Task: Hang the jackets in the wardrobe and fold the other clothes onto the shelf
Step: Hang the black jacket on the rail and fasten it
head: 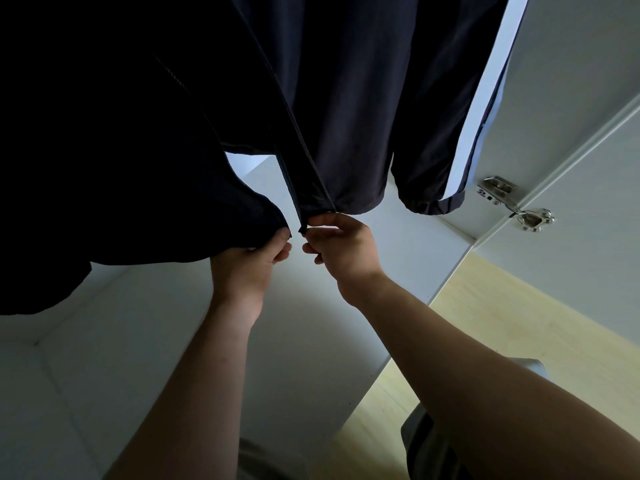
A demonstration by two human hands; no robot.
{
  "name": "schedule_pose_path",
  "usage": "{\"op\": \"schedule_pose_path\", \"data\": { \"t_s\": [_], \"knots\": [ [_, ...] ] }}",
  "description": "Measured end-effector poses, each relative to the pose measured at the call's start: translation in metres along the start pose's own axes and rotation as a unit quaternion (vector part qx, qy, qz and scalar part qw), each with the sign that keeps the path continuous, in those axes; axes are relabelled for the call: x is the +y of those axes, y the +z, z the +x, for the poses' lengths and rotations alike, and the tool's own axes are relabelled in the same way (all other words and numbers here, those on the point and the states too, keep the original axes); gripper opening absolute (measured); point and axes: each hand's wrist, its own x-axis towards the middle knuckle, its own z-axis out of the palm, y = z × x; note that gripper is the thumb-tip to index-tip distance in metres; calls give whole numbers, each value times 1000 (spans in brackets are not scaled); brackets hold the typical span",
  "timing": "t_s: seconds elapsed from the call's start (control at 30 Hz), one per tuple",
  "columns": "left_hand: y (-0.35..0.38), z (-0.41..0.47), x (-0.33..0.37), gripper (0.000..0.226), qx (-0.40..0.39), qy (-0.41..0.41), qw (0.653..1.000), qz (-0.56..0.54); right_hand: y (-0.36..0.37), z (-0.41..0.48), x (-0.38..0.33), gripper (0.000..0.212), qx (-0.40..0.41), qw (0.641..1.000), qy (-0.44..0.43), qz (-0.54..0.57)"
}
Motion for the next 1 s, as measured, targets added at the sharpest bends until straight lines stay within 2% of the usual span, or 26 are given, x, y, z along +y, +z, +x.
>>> {"op": "schedule_pose_path", "data": {
  "t_s": [0.2, 0.3, 0.43, 0.53, 0.67, 0.77, 1.0],
  "knots": [
    [0, 0, 0, 19, -4, 5, 999, -37, 2, 2, 3, 11, -13, 1000, 11, 10],
    [0, 2, -2, 18, -5, 8, 1000, -26, 2, 3, 4, 15, -20, 999, 19, 32],
    [-1, 5, -5, 6, -4, 14, 1000, 11, 3, 4, 5, 17, -15, 997, 29, 67],
    [-3, 8, -7, 16, 14, 16, 999, 33, 3, 5, 4, 20, -6, 995, 31, 95],
    [0, 9, -5, 16, 47, 26, 998, 19, 5, 3, 4, 19, -14, 990, 52, 131],
    [1, 9, -6, 9, 38, 40, 998, 28, 8, 1, 5, 18, -20, 986, 67, 150],
    [3, 9, -6, 13, 47, 58, 996, 44, 10, 1, 5, 16, -21, 979, 82, 184]
  ]
}}
